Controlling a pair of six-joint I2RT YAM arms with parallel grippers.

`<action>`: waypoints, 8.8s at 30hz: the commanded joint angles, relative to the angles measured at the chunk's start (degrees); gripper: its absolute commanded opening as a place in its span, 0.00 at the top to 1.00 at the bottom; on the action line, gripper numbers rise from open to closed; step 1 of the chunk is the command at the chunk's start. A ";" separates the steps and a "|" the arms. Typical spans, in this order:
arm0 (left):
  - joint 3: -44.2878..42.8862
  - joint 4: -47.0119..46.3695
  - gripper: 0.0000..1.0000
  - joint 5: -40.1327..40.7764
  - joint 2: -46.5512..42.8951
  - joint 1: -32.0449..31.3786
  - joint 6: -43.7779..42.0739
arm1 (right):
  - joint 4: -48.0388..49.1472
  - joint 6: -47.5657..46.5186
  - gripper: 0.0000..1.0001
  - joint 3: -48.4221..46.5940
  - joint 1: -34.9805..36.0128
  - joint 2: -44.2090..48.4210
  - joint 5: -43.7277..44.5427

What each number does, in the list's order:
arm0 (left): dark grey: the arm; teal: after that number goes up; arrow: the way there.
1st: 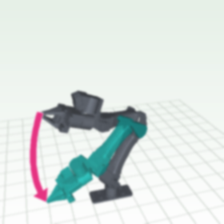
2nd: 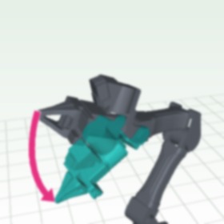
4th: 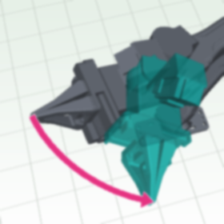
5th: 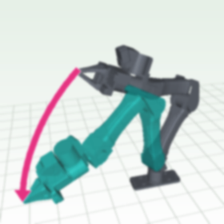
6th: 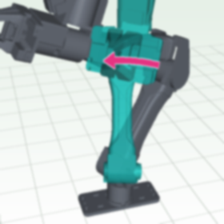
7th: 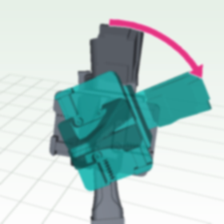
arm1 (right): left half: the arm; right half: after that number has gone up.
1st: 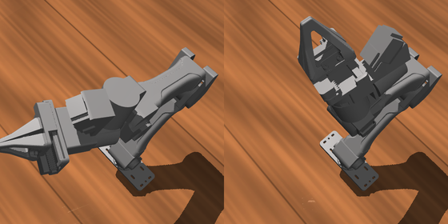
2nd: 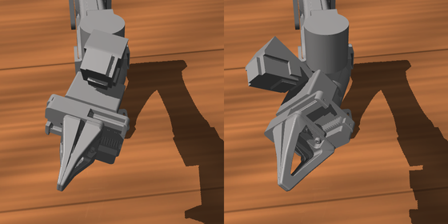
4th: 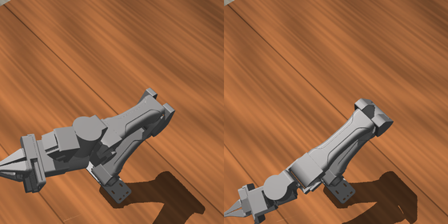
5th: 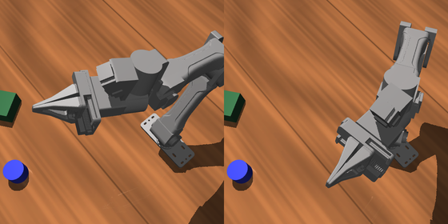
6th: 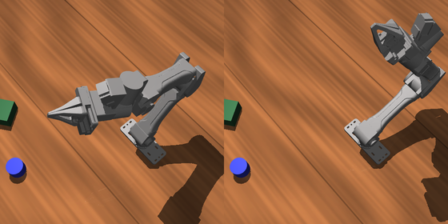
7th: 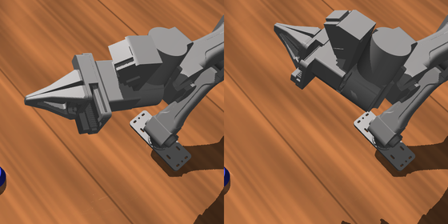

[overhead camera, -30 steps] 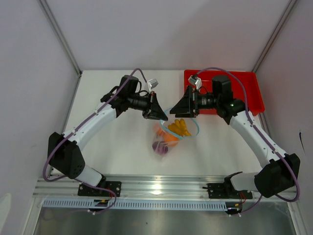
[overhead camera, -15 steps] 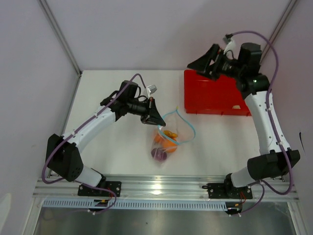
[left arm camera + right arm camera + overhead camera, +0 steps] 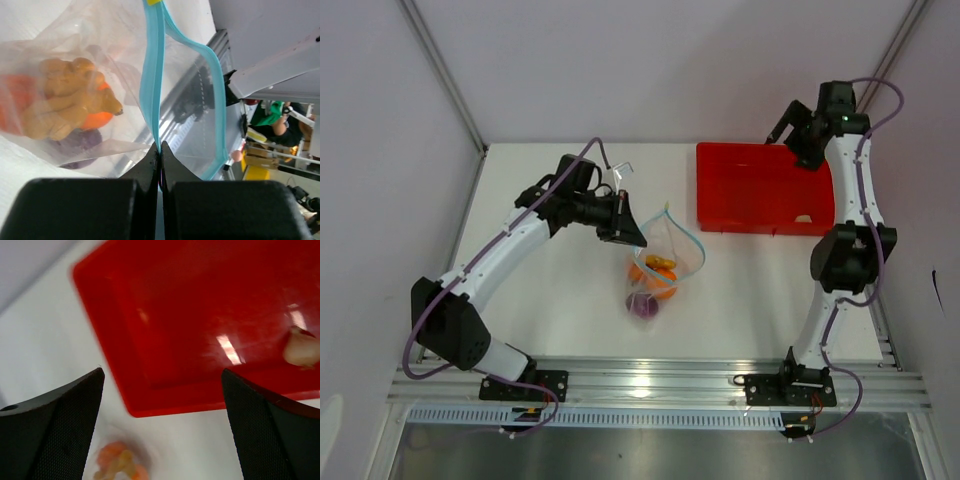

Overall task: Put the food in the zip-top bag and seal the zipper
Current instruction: Pick up the fake vegetable from the bin, then place the fake vegetable in the zipper food storage bag, then zip the zipper food storage bag at the center of the board.

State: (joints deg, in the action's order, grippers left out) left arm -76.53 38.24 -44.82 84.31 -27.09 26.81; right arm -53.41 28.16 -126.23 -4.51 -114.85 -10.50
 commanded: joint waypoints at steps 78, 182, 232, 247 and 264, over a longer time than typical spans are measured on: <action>2.00 1.75 0.99 1.22 2.35 6.96 -8.09 | -6.71 -10.50 0.68 5.05 -6.47 -16.56 14.20; 17.11 -2.19 0.99 -0.90 -15.75 -2.35 -7.30 | 37.57 -13.15 0.01 71.91 39.72 43.20 -16.40; 30.65 -5.02 0.51 16.78 -31.14 -5.25 -11.78 | 54.11 6.55 0.01 67.44 56.19 29.77 -3.30; 30.21 -2.03 0.77 28.29 -29.21 -7.27 -10.11 | 51.13 9.45 0.01 64.45 55.67 29.24 -3.03; 21.86 -1.32 0.99 2.82 -31.31 -7.36 -19.51 | 47.34 -14.17 0.01 79.82 43.10 52.43 -16.16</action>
State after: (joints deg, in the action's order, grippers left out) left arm -51.86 37.52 -31.79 55.70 -34.13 11.33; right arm -8.71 21.87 -49.39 40.29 -66.59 -14.81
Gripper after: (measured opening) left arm 0.008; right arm 0.993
